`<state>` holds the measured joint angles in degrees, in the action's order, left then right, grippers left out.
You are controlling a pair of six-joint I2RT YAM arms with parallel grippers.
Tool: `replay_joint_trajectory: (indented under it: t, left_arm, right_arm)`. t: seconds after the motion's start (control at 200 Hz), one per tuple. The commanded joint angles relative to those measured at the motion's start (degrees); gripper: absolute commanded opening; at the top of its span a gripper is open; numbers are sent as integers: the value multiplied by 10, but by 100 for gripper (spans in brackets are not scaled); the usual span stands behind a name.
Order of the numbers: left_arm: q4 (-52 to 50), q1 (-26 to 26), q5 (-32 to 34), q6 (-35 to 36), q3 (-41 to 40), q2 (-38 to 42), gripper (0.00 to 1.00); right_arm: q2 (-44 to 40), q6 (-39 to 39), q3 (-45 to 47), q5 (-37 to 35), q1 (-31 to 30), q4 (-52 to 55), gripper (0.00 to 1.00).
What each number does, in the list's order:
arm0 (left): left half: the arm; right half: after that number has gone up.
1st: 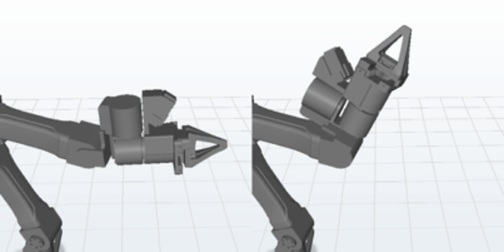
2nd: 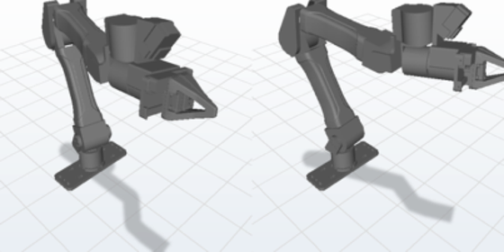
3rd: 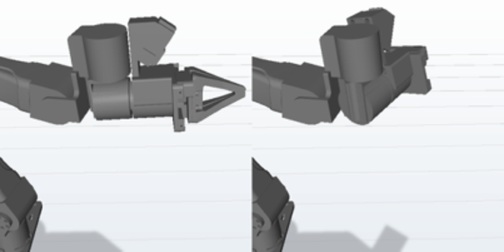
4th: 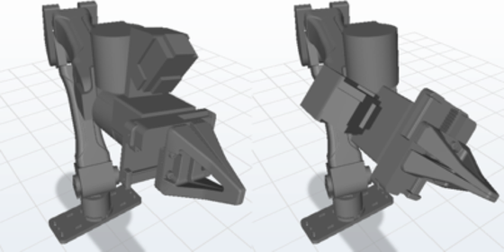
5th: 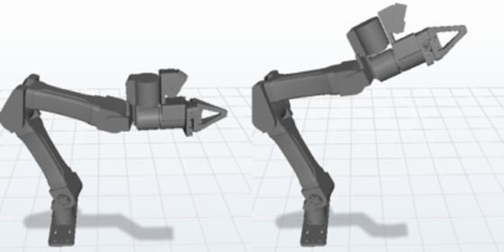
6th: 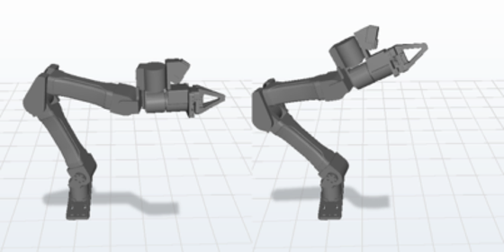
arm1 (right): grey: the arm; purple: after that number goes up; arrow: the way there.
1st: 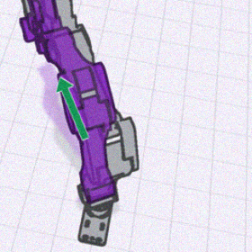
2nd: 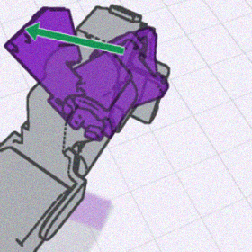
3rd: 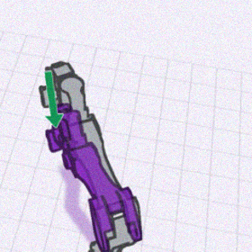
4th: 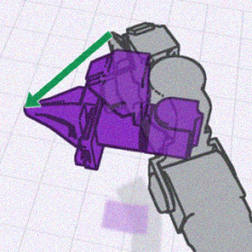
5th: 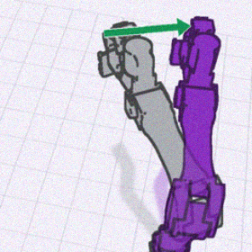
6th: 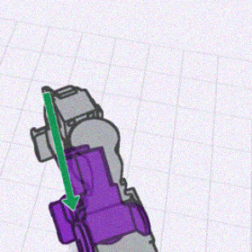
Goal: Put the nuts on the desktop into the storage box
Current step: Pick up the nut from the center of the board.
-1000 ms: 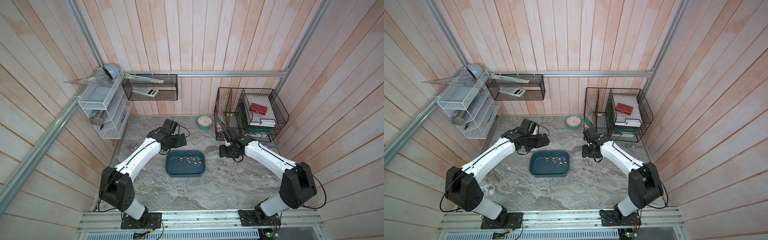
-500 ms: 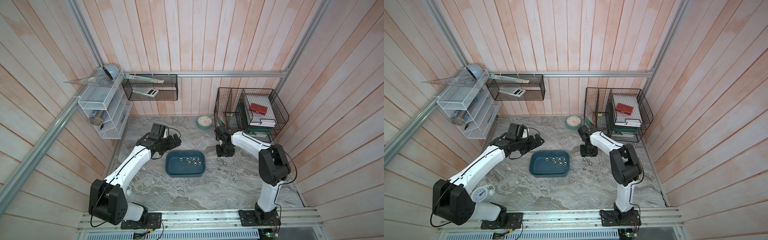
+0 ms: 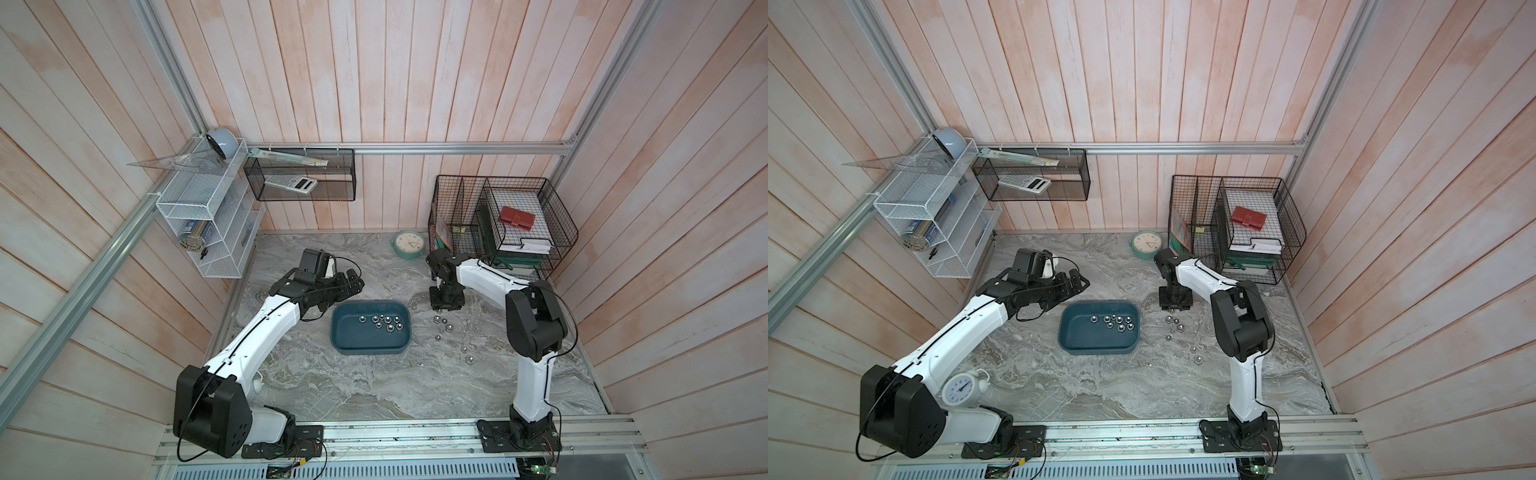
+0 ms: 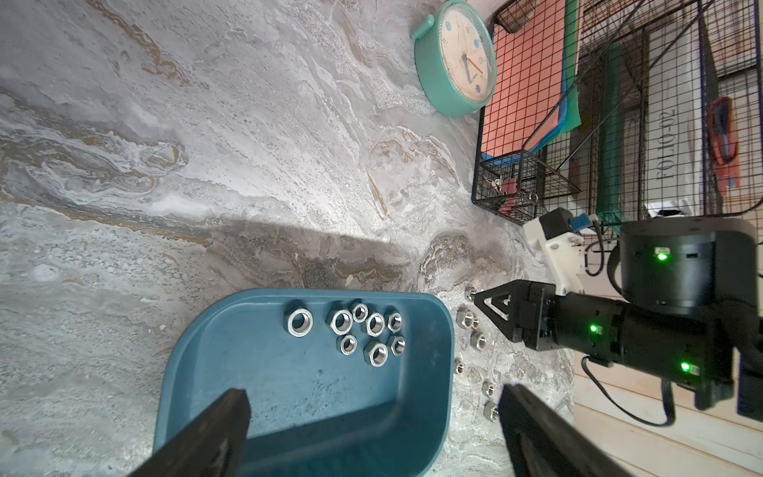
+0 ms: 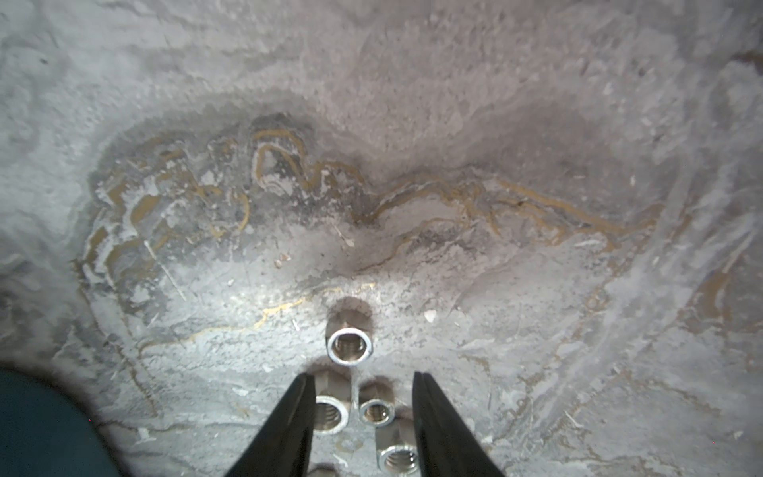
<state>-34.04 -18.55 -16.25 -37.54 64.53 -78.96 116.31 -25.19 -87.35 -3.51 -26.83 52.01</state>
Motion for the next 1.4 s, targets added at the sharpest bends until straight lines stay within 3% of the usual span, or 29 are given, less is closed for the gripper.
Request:
replay_joint_trajectory:
  t: [0.0,0.3,0.505,0.895,1.15,1.395]
  left_arm:
    - [-7,-3,1,19,11,-7,100]
    - [-27,-3,-2,36,31,-20,100]
    - [-44,-3,-12,45,46,-31,100]
    - [-56,-4,-3,40,17,18,100]
    - [-60,-3,21,22,-26,77,100]
    - [-80,-3,45,8,-65,145,100]
  right_arm:
    - [22,0,-16,4,2,-1,42]
    - [35,-18,-5,10,2,-19,33]
    - [32,-27,5,16,2,-23,17]
    - [-35,-20,-7,-27,-32,7,18]
    - [-79,-17,-67,-50,-106,56,19]
    - [-60,-16,-155,-44,-191,88,21]
